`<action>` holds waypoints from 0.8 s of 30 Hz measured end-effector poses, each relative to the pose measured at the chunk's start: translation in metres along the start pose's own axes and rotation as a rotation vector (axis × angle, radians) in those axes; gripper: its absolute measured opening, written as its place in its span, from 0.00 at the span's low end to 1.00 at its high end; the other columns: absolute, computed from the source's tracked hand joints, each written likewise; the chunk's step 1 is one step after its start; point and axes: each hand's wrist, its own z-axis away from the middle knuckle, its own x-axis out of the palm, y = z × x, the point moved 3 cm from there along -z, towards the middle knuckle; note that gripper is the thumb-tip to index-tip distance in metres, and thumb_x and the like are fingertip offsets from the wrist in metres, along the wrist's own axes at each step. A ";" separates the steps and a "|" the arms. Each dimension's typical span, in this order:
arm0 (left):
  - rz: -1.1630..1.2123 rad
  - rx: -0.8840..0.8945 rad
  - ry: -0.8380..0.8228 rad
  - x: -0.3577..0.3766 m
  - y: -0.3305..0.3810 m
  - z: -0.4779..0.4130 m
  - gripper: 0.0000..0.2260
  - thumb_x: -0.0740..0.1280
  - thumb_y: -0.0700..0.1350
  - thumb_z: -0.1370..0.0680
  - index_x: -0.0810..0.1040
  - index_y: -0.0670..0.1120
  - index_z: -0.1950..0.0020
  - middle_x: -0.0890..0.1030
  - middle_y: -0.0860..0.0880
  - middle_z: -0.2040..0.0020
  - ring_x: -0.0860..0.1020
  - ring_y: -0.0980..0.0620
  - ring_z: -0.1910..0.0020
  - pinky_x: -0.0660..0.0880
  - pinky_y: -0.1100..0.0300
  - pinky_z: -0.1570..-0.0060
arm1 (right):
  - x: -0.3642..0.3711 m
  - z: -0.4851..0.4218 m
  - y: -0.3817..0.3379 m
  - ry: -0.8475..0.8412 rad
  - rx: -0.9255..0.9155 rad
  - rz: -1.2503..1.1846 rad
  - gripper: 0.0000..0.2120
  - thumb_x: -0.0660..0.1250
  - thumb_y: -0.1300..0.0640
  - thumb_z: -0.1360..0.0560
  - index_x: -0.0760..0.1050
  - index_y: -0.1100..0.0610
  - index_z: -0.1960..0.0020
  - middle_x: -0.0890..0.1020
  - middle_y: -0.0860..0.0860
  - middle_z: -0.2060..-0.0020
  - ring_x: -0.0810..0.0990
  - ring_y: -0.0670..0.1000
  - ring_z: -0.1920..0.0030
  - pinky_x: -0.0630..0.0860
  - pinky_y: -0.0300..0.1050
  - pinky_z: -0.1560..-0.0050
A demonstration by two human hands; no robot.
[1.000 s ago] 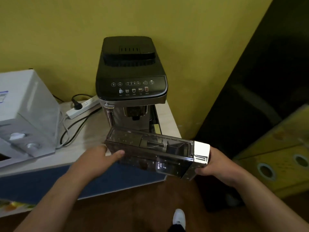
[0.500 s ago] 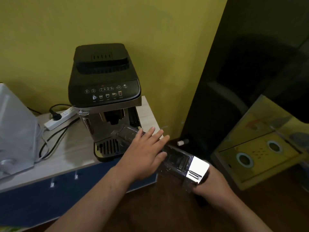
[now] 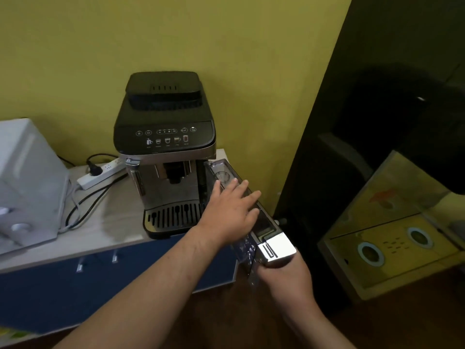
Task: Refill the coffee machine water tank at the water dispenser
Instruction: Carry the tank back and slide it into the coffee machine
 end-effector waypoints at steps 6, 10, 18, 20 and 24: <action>0.092 0.016 -0.041 0.003 -0.023 0.001 0.24 0.51 0.58 0.18 0.59 0.58 0.21 0.55 0.49 0.18 0.48 0.49 0.20 0.39 0.42 0.23 | 0.020 0.002 0.000 -0.005 0.051 -0.030 0.29 0.80 0.64 0.38 0.74 0.52 0.41 0.81 0.47 0.53 0.79 0.45 0.54 0.75 0.35 0.64; 0.097 0.042 -0.049 0.004 -0.037 -0.002 0.23 0.53 0.58 0.18 0.61 0.58 0.22 0.56 0.49 0.19 0.50 0.49 0.20 0.38 0.44 0.24 | 0.037 0.004 -0.002 0.001 0.091 -0.077 0.28 0.79 0.65 0.37 0.74 0.54 0.40 0.80 0.48 0.53 0.80 0.47 0.52 0.75 0.32 0.65; 0.099 0.104 -0.062 0.002 -0.051 -0.005 0.27 0.57 0.61 0.20 0.61 0.57 0.22 0.57 0.50 0.19 0.51 0.51 0.20 0.39 0.44 0.23 | 0.057 0.008 -0.002 0.030 0.085 -0.182 0.27 0.80 0.66 0.38 0.73 0.51 0.45 0.80 0.46 0.55 0.80 0.43 0.55 0.75 0.33 0.63; 0.089 0.103 -0.043 0.002 -0.055 -0.004 0.28 0.58 0.61 0.21 0.61 0.57 0.22 0.57 0.50 0.19 0.52 0.51 0.20 0.38 0.45 0.23 | 0.062 0.009 -0.002 0.003 0.074 -0.208 0.27 0.79 0.65 0.37 0.72 0.49 0.45 0.79 0.44 0.55 0.77 0.40 0.57 0.71 0.30 0.65; 0.100 0.103 -0.025 0.000 -0.061 -0.004 0.28 0.59 0.61 0.21 0.62 0.56 0.22 0.57 0.49 0.19 0.52 0.51 0.20 0.38 0.45 0.23 | 0.068 0.010 -0.005 -0.030 0.079 -0.246 0.27 0.78 0.65 0.36 0.71 0.50 0.43 0.79 0.43 0.55 0.76 0.39 0.57 0.71 0.28 0.71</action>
